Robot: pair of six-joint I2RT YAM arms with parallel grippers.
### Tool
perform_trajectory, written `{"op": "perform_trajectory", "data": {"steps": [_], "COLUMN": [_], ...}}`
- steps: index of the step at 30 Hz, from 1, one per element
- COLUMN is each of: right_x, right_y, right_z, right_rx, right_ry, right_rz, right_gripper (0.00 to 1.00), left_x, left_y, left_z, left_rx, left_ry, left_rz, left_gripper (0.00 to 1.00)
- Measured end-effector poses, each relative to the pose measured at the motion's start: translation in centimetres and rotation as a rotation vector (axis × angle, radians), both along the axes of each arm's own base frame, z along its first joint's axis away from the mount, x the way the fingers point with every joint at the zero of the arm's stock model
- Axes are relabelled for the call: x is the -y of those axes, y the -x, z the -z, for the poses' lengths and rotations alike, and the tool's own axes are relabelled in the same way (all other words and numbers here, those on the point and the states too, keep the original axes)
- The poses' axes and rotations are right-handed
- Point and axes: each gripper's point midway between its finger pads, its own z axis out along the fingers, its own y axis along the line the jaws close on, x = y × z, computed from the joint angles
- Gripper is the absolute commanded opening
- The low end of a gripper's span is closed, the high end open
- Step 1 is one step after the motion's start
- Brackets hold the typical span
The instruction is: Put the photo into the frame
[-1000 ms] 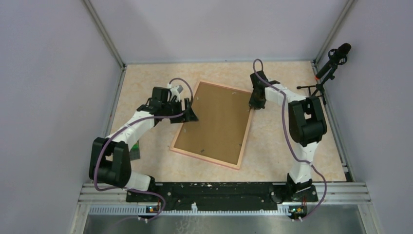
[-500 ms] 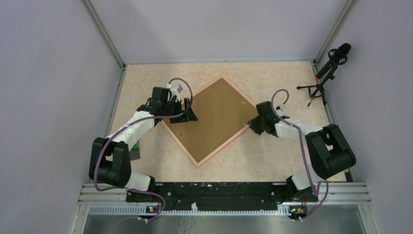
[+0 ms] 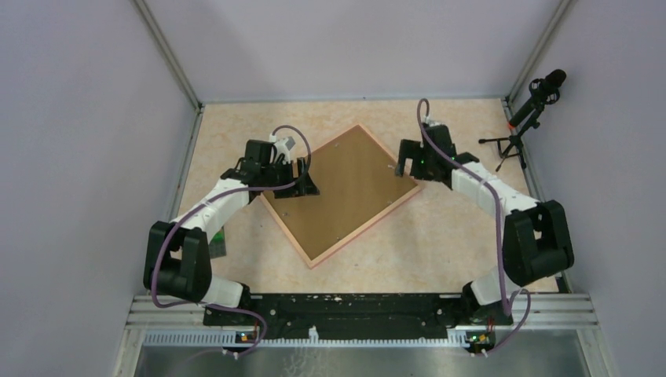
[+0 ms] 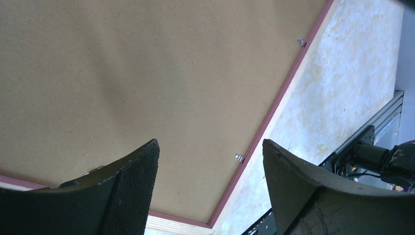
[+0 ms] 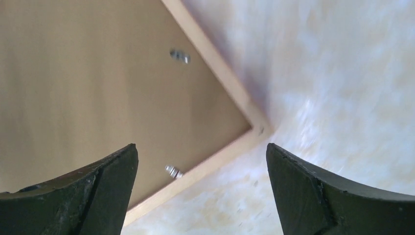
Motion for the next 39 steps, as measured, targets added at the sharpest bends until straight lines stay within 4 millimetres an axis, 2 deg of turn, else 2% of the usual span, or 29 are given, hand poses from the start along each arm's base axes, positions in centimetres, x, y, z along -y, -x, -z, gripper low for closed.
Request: {"op": "perform_trajectory", "data": {"steps": [2, 4, 7, 9, 11, 14, 16, 18, 22, 33, 36, 39], "right_x": [0.7, 1.1, 0.7, 0.1, -0.3, -0.7, -0.9, -1.1, -1.5, -2.8, -2.8, -2.6], "right_y": [-2.2, -4.8, -8.7, -9.8, -9.8, -9.3, -9.0, -8.9, -9.2, -10.0, -10.0, -10.6], "right_z": [-1.5, -2.1, -1.2, 0.5, 2.8, 5.0, 5.9, 6.1, 6.5, 6.8, 6.8, 6.5], "right_rx": [0.038, 0.033, 0.016, -0.009, -0.069, -0.120, -0.142, -0.148, -0.151, -0.124, -0.123, -0.110], "right_ry": [0.053, 0.103, 0.143, 0.152, 0.153, 0.133, 0.119, 0.106, 0.102, 0.149, 0.157, 0.162], "right_rz": [-0.114, -0.230, -0.362, -0.426, -0.483, -0.522, -0.533, -0.535, -0.533, -0.528, -0.518, -0.491], "right_gripper": [0.99, 0.99, 0.97, 0.91, 0.89, 0.74, 0.70, 0.67, 0.52, 0.49, 0.33, 0.27], "left_x": [0.0, 0.0, 0.0, -0.1, -0.1, -0.2, -0.2, -0.2, -0.2, -0.1, -0.1, -0.1], "left_y": [0.0, 0.0, 0.0, -0.1, -0.1, -0.1, -0.1, -0.1, -0.1, 0.0, 0.0, 0.0], "left_z": [0.0, 0.0, 0.0, -0.1, -0.2, -0.3, -0.3, -0.3, -0.3, -0.2, -0.2, -0.2], "left_rx": [0.000, 0.001, 0.002, 0.006, 0.010, 0.016, 0.015, 0.015, 0.014, 0.012, 0.012, 0.012], "left_ry": [0.000, 0.000, -0.002, -0.004, -0.006, -0.007, -0.007, -0.006, -0.006, -0.004, -0.004, -0.004], "left_rz": [0.000, 0.000, -0.002, -0.004, -0.007, -0.009, -0.008, -0.008, -0.007, -0.005, -0.005, -0.005], "left_gripper": [0.81, 0.81, 0.81, 0.82, 0.82, 0.82, 0.81, 0.82, 0.82, 0.82, 0.82, 0.82]}}
